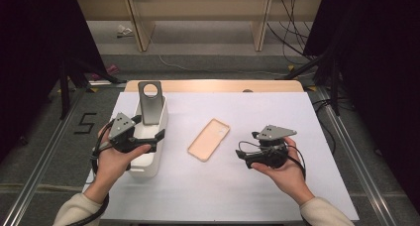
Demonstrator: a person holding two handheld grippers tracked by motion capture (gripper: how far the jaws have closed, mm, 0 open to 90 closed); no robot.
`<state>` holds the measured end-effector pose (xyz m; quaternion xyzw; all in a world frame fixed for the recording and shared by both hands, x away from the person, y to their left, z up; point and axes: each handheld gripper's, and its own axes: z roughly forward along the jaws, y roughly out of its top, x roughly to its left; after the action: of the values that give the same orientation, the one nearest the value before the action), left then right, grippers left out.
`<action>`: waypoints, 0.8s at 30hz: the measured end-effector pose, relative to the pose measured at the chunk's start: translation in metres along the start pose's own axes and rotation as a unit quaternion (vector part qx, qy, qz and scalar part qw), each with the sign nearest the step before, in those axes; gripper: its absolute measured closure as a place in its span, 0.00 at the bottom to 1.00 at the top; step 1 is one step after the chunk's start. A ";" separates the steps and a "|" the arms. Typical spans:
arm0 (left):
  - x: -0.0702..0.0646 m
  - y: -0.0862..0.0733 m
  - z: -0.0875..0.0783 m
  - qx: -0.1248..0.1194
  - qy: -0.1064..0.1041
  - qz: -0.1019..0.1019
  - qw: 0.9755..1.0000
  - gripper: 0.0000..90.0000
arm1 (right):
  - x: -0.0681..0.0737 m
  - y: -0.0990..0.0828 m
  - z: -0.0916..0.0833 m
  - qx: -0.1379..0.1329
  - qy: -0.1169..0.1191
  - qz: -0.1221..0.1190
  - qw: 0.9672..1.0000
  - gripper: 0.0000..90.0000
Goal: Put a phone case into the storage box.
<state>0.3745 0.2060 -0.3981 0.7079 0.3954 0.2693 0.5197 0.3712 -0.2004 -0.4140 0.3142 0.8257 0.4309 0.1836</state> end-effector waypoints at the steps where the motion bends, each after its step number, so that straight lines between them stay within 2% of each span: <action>1: 0.000 0.000 0.000 0.000 0.001 -0.001 1.000 0.05 | 0.000 0.000 0.000 -0.001 0.000 0.000 1.000 0.18; 8: 0.001 -0.002 0.002 0.009 0.001 -0.008 1.000 0.05 | 0.000 0.004 0.002 -0.005 0.002 0.002 1.000 0.18; 14: 0.001 -0.005 -0.001 0.021 0.009 -0.006 1.000 0.12 | 0.000 0.008 0.009 -0.004 0.008 0.007 1.000 0.18; 19: -0.004 -0.006 -0.006 0.036 0.009 0.007 0.999 0.11 | 0.003 0.010 0.014 0.000 0.015 0.000 1.000 0.18; 21: -0.008 -0.008 -0.008 0.035 0.010 0.010 0.999 0.11 | 0.004 0.011 0.017 0.006 0.016 -0.002 1.000 0.18; 24: -0.011 -0.010 -0.012 0.020 0.007 0.013 1.000 0.11 | 0.004 0.014 0.023 0.011 0.019 -0.001 1.000 0.19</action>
<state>0.3562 0.2050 -0.4038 0.7212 0.3954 0.2730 0.4991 0.3864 -0.1781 -0.4159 0.3066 0.8341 0.4277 0.1651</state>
